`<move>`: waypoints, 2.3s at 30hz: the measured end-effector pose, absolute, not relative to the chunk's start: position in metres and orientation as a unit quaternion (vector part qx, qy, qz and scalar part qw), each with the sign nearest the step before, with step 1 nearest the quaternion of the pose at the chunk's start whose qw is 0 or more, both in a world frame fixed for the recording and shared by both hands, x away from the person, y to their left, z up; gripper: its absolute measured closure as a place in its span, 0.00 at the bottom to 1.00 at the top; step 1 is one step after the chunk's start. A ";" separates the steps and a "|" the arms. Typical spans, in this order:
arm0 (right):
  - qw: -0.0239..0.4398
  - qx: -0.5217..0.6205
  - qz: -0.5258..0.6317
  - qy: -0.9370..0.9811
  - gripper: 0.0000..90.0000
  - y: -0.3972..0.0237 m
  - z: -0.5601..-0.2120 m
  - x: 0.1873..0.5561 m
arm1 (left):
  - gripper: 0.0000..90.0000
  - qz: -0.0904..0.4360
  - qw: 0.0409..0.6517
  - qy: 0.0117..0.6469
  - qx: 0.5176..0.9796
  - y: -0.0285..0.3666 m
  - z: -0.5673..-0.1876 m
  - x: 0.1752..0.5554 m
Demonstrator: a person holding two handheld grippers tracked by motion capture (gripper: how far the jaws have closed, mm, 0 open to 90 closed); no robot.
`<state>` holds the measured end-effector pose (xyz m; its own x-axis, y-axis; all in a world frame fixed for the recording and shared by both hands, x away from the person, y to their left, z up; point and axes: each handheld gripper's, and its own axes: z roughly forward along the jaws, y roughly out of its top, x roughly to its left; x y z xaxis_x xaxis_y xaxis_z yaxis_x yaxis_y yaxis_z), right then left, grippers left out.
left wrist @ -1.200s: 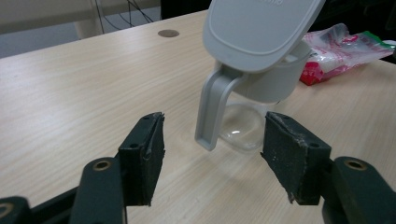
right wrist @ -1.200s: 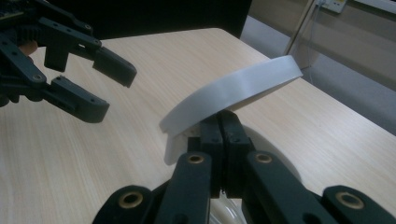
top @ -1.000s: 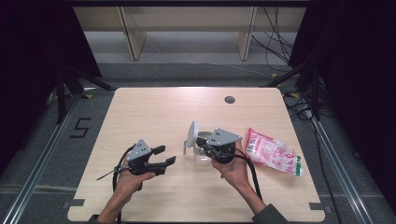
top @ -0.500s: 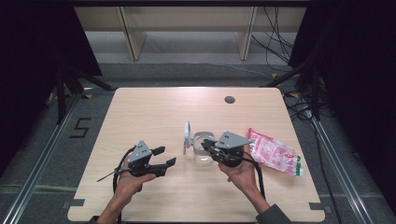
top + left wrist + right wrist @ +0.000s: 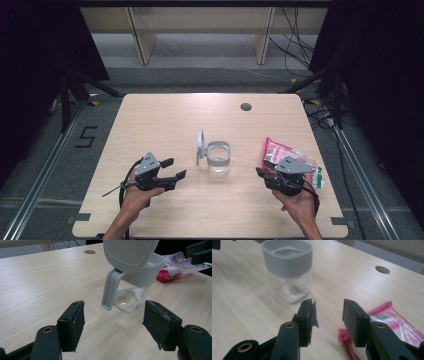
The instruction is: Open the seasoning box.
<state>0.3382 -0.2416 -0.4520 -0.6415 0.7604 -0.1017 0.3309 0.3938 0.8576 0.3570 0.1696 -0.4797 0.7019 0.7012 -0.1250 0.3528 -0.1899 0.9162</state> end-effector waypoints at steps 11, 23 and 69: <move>0.250 0.368 0.411 0.796 0.62 -0.258 -0.461 0.330 | 0.36 0.159 0.529 0.348 0.758 0.167 -0.483 0.358; 0.268 0.418 0.373 0.784 0.50 -0.283 -0.468 0.333 | 0.36 0.159 0.531 0.349 0.755 0.170 -0.484 0.357; 0.262 0.275 0.283 0.881 0.95 -0.309 -0.482 0.326 | 0.39 0.145 0.533 0.355 0.755 0.169 -0.488 0.358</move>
<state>0.3262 -0.3095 -0.4817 -0.7116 0.6322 -0.3064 0.3348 0.6886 0.6432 0.3580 0.1689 -0.4882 0.7059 0.6901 -0.1597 0.3817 -0.1806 0.9065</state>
